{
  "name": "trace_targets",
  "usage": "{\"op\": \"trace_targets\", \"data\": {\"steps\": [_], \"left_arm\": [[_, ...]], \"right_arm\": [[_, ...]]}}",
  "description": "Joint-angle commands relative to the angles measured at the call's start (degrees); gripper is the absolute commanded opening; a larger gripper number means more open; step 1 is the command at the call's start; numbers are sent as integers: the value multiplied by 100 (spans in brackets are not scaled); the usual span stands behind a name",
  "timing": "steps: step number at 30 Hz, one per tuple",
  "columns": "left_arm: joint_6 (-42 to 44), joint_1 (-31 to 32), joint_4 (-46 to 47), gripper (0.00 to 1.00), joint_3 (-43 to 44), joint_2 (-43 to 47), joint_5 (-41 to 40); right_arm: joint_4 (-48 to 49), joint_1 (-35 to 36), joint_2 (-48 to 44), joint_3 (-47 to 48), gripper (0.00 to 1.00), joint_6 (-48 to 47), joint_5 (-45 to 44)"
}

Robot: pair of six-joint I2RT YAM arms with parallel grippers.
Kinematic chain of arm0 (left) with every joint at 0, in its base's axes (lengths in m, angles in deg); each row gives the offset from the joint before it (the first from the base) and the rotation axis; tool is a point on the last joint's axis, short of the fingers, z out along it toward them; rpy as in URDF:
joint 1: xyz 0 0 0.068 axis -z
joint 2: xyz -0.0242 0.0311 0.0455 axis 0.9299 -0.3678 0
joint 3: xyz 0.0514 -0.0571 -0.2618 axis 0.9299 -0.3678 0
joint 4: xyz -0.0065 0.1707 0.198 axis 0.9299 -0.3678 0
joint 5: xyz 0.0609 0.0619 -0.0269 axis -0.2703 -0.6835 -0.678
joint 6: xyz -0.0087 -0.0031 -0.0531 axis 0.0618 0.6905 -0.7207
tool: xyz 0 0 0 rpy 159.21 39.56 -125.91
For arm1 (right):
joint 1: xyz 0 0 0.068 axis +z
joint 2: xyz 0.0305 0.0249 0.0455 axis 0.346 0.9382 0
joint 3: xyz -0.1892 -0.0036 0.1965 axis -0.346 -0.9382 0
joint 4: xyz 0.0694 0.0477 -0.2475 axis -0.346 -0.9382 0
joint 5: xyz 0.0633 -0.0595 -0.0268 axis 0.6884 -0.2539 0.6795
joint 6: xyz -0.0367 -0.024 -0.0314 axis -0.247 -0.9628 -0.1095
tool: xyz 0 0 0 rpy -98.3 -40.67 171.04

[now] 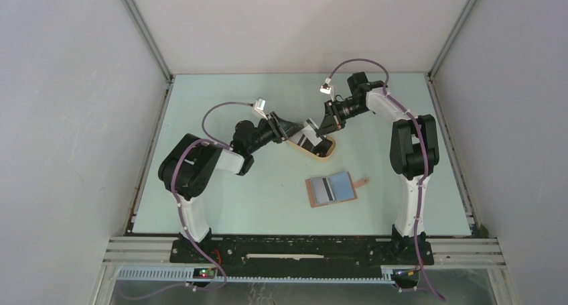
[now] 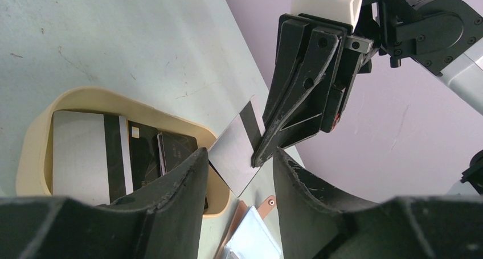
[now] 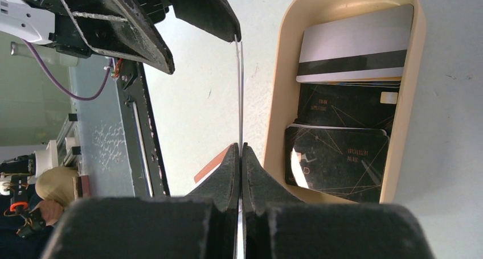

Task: Put the credit cards into the card holder
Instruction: Place the credit card in the storage box.

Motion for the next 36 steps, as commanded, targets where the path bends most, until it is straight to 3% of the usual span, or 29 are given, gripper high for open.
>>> {"op": "trace_targets", "data": {"steps": [1, 14, 27, 36], "left_arm": [[-64, -7, 389, 50, 292, -25, 178], [-209, 52, 409, 49, 539, -272, 397], [-918, 55, 1366, 45, 763, -697, 851], [-1091, 57, 1436, 45, 986, -849, 1051]], "right_arm": [[117, 30, 19, 127, 0, 109, -138], [209, 30, 54, 123, 0, 243, -213], [172, -30, 124, 147, 0, 247, -114], [96, -14, 194, 192, 0, 202, 25]]}}
